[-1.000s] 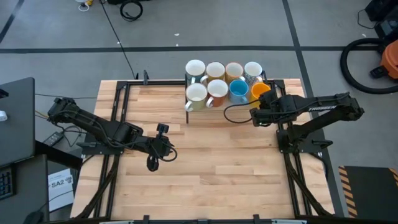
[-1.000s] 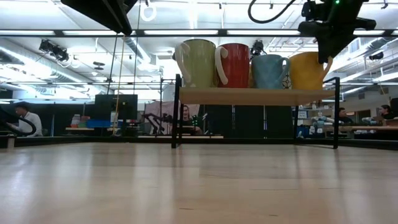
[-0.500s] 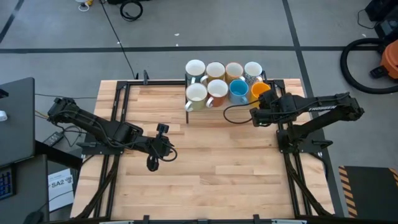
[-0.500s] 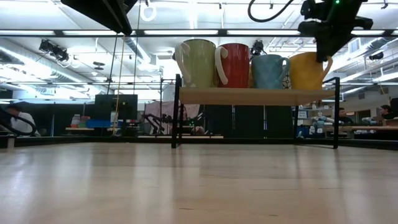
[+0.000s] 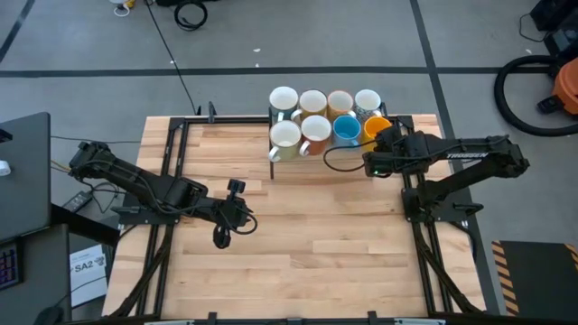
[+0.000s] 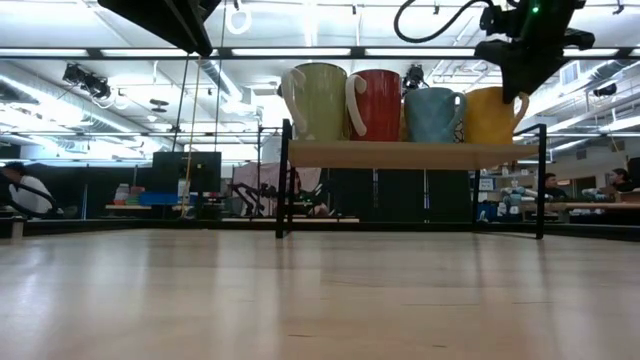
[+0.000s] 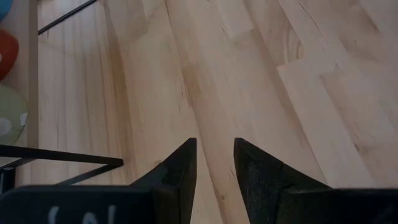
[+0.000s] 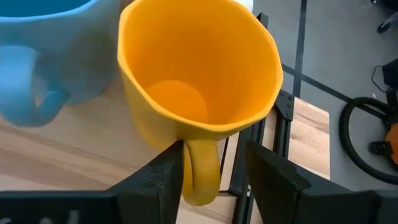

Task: Place coffee mugs
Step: Put the yellow mug on the shelf, then return to Home Position

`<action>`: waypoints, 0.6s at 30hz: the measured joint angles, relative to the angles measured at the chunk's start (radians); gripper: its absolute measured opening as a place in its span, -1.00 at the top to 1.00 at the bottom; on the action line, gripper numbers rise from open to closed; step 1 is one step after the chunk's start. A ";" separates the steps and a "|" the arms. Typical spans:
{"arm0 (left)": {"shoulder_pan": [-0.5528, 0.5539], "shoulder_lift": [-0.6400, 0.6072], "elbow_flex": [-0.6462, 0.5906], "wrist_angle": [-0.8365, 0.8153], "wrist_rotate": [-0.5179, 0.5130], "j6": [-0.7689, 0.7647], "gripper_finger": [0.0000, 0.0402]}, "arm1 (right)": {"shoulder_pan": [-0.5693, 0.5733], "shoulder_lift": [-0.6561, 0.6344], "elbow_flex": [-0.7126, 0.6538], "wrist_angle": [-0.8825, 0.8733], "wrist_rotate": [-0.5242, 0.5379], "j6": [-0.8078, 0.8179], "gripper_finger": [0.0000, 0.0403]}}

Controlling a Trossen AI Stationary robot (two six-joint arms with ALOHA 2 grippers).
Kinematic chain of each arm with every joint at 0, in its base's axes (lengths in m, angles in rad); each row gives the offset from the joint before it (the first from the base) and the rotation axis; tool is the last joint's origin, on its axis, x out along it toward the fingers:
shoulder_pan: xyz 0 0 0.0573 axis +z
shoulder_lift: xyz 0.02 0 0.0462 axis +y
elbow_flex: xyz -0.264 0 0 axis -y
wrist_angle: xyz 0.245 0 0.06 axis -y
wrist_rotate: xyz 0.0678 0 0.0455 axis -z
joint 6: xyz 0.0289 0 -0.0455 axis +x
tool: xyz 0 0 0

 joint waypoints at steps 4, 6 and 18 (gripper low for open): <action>0.000 0.000 0.000 0.000 0.000 0.000 0.43 | -0.010 0.000 0.000 0.005 -0.010 -0.003 0.06; 0.000 0.000 0.000 0.000 0.000 0.000 0.43 | -0.010 0.000 0.000 0.005 -0.031 -0.017 0.04; 0.000 0.000 0.000 0.000 0.000 -0.001 0.43 | 0.033 -0.024 0.017 0.004 -0.083 -0.074 0.04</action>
